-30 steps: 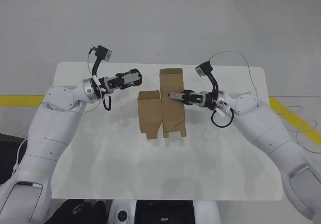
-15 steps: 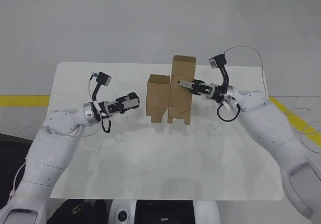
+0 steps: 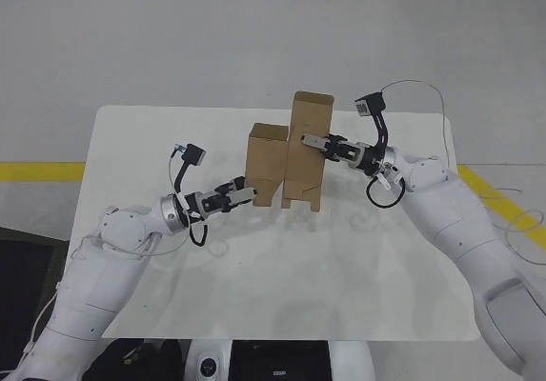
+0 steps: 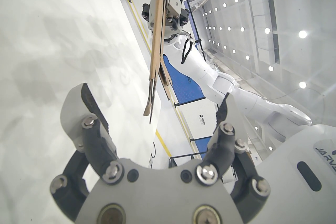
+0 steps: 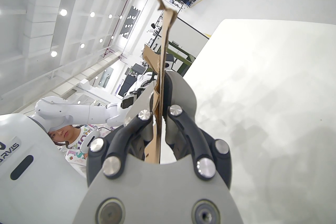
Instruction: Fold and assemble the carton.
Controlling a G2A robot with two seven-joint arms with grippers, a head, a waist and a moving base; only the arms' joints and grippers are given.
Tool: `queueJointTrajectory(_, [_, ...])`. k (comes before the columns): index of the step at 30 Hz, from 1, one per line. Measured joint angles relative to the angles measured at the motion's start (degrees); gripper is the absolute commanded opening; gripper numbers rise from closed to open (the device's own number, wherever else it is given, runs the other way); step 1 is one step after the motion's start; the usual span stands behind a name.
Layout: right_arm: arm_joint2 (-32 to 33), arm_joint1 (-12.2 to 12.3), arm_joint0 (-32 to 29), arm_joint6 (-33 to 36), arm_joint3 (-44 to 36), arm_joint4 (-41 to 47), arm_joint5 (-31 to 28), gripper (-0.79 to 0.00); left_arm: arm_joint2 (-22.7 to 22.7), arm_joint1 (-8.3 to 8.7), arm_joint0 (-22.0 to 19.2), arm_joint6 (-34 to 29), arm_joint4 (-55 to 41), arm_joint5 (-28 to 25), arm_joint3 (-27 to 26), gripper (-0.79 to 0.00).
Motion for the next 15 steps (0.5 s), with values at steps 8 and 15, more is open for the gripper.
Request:
queueJointTrajectory(8, [1.4,-0.4,-0.5,0.6,0.0,-1.0,0.6,-0.785,0.6,-0.19,-0.4,0.0,-1.2,1.5,0.6,-0.785])
queueJointTrajectory(15, [2.4,-0.6,-1.0,1.0,0.2,-1.4,1.0,-0.785,0.9,-0.36,-0.8,-0.3,-2.8,2.9,1.3,-0.785])
